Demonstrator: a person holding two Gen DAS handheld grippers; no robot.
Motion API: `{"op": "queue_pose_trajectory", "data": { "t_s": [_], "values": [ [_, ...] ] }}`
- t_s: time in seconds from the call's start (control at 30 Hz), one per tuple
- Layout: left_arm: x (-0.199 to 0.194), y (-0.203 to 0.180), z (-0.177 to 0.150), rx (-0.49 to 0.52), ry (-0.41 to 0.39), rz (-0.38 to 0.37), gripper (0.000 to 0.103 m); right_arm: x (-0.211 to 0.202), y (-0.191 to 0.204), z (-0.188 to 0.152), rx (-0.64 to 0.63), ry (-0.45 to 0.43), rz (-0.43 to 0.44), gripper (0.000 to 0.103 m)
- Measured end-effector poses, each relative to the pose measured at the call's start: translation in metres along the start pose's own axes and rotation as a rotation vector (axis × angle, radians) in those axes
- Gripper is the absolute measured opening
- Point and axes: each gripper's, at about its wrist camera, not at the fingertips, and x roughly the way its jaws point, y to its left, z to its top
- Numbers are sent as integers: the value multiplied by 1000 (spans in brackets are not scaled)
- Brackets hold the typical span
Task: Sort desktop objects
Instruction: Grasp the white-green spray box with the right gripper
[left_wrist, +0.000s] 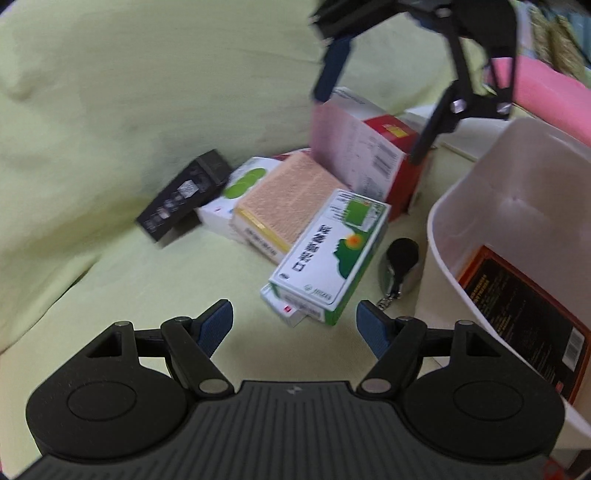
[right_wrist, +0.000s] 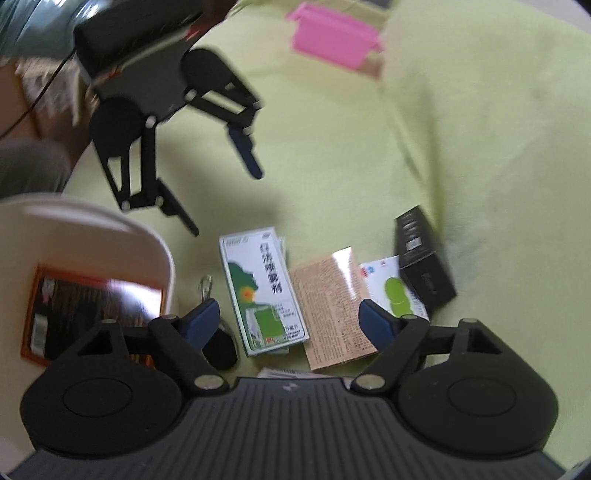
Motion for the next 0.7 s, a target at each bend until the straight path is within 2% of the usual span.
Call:
{"op": "queue_pose_trajectory", "data": {
  "t_s": [0.2,0.47,0.63,0.7],
  "values": [
    [19,-2,1,78,-9,-75,74,40,-1,9,-104,130,106,71],
    [45,-2,0,130,11,-92,74,64,-6,12,-126,172,163,70],
    [53,1,-2,132,5,-101,74,75,-11,16,-157,252,224,64],
    [55,2,0,121,-2,-107,71,79,-12,15,-166,277,238,58]
  ]
}}
